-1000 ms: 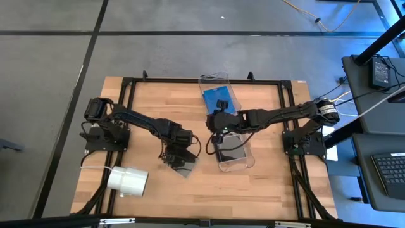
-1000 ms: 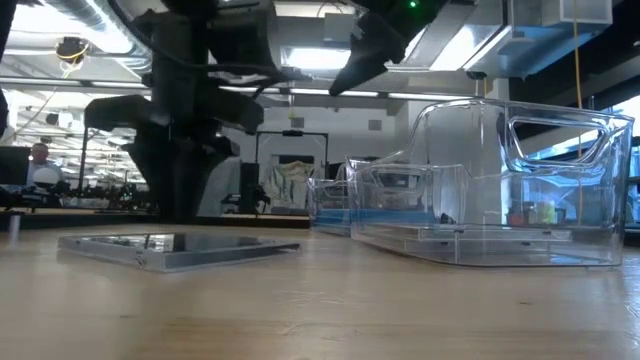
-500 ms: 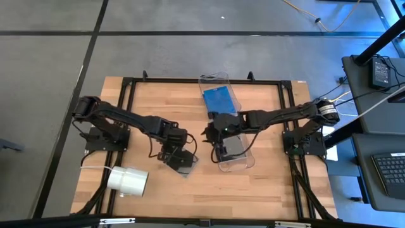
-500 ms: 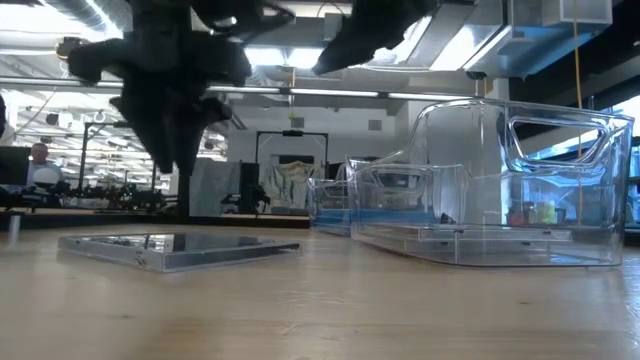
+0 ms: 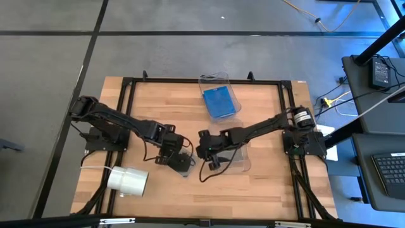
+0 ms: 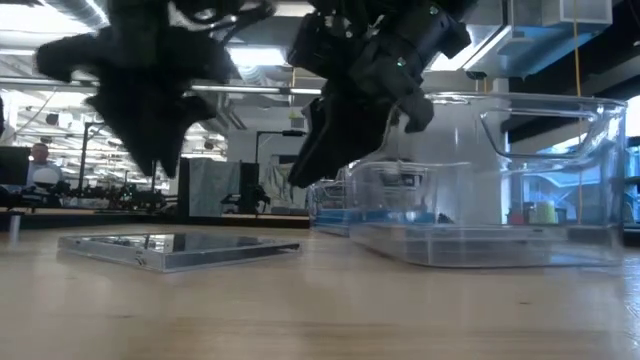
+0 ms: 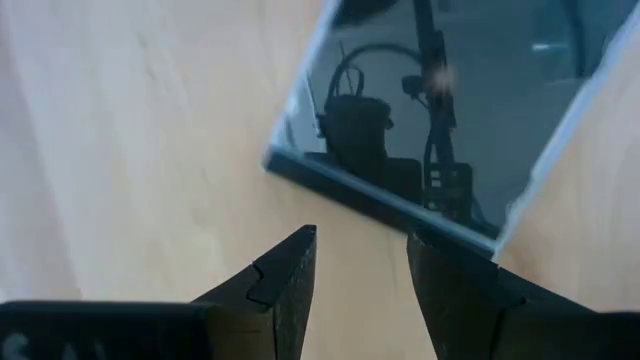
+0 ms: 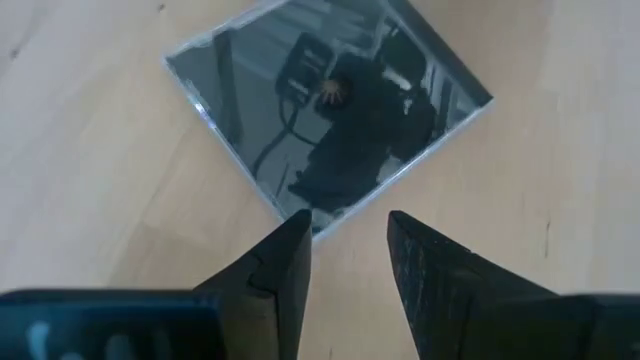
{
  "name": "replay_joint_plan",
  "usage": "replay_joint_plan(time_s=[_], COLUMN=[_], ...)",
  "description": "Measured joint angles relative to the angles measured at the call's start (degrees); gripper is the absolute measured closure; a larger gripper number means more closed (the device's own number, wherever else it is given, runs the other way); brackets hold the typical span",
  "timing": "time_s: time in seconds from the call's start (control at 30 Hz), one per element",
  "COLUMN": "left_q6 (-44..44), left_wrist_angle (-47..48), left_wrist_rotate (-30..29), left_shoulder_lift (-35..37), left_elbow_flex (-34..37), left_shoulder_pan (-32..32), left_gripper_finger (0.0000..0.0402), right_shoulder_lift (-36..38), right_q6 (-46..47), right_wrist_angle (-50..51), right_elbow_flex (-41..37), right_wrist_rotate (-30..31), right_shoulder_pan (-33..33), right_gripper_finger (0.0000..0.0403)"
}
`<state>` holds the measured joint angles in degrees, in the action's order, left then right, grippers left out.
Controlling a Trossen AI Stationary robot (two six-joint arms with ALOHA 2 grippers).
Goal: Pick & place jewel cases by type
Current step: Put the black CD case into the bottom transparent bin
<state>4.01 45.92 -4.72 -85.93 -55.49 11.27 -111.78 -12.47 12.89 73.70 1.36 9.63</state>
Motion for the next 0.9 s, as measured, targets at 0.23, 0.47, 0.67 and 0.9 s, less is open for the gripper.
replay_joint_plan(time_s=[0.23,0.47,0.67,0.9], left_q6=[5.84,7.28,7.49,8.99], left_wrist_angle=[-1.73,-1.30,-0.14,1.76], left_wrist_rotate=[-0.30,-0.34,-0.28,-0.28], left_shoulder_lift=[0.00,0.27,1.14,5.87], left_elbow_flex=[5.50,5.53,5.53,5.53], left_shoulder_pan=[1.13,1.11,1.12,1.52], left_gripper_finger=[0.0248,0.0245,0.0248,0.0245], right_shoulder_lift=[-0.43,-0.21,-0.52,-5.51], right_q6=[1.40,3.02,6.90,7.97], right_wrist_angle=[2.02,6.92,6.28,6.82], right_elbow_flex=[1.23,8.76,11.31,11.31], right_wrist_rotate=[-0.26,0.96,1.19,-2.24], right_shoulder_pan=[0.00,-0.14,-0.97,-0.87], right_gripper_finger=[0.0264,0.0264,0.0264,0.0264])
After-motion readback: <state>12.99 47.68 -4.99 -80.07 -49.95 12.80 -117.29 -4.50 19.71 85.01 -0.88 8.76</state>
